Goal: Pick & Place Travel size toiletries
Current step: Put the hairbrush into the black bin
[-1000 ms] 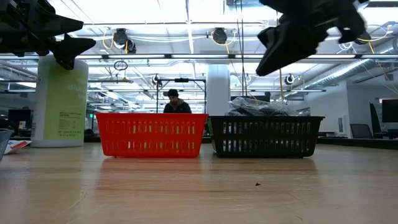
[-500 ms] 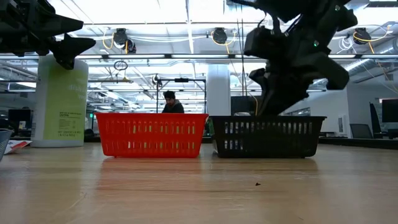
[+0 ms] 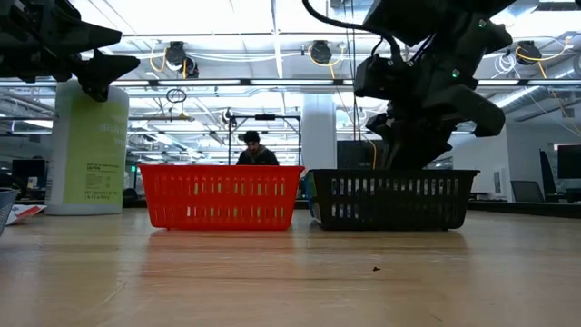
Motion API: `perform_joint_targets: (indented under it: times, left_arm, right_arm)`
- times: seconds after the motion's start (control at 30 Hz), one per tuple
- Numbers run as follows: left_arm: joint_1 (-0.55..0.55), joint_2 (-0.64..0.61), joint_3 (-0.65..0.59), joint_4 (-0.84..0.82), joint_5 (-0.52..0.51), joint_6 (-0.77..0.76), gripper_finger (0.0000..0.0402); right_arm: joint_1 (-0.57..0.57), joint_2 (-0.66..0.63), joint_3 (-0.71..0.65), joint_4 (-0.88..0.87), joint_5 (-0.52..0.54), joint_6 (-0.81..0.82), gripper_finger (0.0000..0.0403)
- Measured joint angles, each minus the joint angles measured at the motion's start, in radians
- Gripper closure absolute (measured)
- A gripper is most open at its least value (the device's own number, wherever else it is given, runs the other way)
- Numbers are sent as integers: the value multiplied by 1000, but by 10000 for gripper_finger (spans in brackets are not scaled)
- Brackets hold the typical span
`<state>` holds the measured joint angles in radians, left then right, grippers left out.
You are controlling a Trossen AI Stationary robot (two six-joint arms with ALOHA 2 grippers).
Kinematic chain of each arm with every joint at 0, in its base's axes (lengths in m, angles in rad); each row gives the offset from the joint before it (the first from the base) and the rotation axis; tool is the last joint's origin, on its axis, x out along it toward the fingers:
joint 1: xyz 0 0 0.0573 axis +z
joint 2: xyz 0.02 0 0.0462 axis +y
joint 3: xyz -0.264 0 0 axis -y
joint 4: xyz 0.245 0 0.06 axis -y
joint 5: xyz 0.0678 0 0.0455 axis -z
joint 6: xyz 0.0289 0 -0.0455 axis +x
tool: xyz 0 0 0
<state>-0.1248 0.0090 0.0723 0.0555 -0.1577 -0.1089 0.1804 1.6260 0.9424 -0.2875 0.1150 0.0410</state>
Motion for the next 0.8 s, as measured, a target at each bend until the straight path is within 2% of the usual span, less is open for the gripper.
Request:
perform_joint_targets:
  times: [0.33,0.8]
  left_arm:
    - [0,0,0,0,0,0,153]
    - [0,0,0,0,0,0,153]
  right_arm:
    - [-17,32,-9,29,-38,4,403]
    - [-15,-83,-11,27,-40,8,403]
